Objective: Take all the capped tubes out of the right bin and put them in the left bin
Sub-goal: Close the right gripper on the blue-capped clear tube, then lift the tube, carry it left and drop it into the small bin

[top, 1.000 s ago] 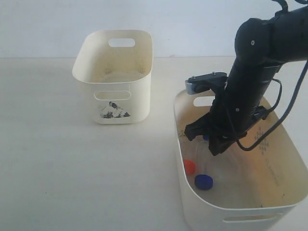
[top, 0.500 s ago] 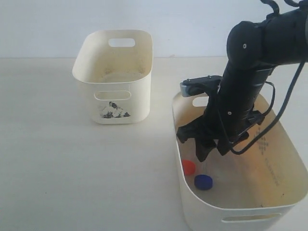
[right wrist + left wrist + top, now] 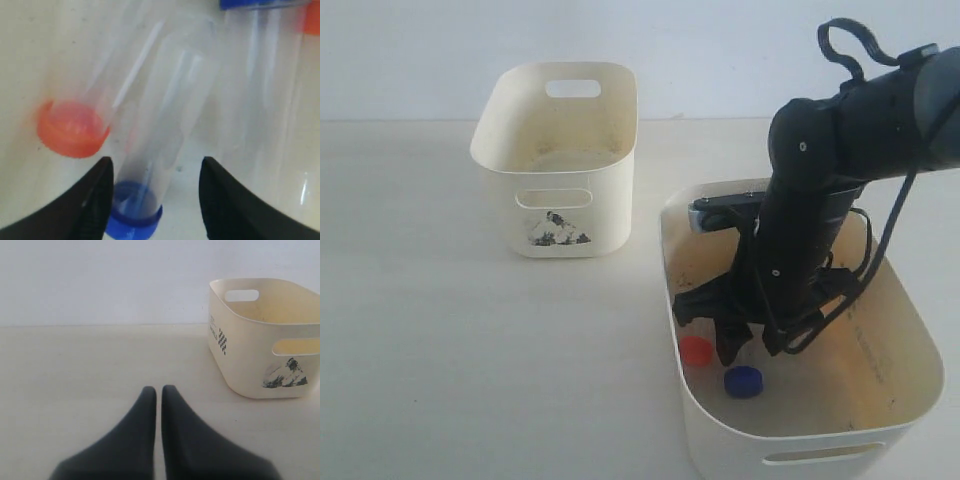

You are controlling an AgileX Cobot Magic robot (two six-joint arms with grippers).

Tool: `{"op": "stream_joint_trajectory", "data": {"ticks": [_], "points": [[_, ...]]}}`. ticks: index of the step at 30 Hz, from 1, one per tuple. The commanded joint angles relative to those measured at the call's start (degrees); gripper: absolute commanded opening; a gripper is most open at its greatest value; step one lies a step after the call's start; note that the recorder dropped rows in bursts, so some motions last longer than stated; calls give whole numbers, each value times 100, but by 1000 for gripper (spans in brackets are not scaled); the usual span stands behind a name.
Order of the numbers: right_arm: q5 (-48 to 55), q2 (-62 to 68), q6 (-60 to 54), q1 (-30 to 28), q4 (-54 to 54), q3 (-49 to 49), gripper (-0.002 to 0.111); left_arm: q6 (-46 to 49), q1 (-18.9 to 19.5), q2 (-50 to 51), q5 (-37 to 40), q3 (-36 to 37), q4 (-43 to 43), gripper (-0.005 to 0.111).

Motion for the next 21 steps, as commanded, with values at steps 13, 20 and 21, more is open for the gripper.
{"op": "stream_joint_trajectory", "data": {"ticks": [13,20,21], "points": [[151,-82,71,2,-57,35,0,-48,6,-19,-8,-16,11,4],[569,-1194,-169,2,-70,-223,0,-48,6,-19,-8,-16,11,4],[592,-1390,-206,2,-70,-313,0,-48,6,-19,-8,-16,11,4]]}}
